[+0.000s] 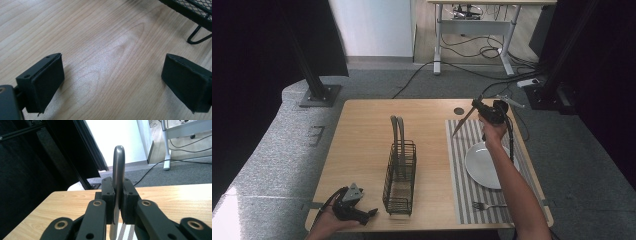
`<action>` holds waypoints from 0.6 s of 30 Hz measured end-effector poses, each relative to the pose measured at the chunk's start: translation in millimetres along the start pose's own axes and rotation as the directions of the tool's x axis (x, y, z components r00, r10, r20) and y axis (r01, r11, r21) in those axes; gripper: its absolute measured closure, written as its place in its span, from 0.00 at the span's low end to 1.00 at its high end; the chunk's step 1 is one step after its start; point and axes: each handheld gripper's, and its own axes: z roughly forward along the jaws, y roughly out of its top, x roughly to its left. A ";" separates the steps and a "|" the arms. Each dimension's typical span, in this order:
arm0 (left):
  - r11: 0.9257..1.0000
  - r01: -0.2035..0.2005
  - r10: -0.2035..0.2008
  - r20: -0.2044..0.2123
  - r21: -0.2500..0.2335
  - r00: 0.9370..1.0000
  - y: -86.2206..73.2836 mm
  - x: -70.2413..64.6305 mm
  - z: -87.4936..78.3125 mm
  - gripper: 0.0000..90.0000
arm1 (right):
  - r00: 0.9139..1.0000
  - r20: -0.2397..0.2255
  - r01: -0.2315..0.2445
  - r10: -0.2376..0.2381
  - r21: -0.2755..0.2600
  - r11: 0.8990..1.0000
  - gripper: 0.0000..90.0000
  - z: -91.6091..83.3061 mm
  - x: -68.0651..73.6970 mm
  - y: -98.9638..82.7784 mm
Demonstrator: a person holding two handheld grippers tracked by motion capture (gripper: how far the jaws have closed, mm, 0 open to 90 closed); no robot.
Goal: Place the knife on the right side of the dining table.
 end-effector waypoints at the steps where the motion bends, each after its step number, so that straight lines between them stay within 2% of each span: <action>1: 1.000 -0.001 0.001 0.000 0.001 1.000 0.0 0.1 -0.1 0.05 | 1.000 0.000 0.000 0.000 0.000 1.000 0.92 0.0 0.0 0.0; 6: 1.000 -0.001 0.001 0.000 0.001 1.000 0.0 0.1 -0.1 0.05 | 1.000 0.004 0.005 -0.005 0.009 1.000 0.92 0.5 0.2 -1.3; 13: 1.000 -0.001 0.001 0.000 0.001 1.000 0.0 0.1 0.0 0.05 | 1.000 0.005 -0.031 0.031 -0.005 1.000 0.92 -2.9 -7.5 -4.3; 18: 1.000 -0.002 0.002 0.000 0.001 1.000 0.0 0.1 0.0 0.05 | 0.999 0.012 -0.040 0.040 -0.003 0.999 0.92 -6.2 -13.5 -5.3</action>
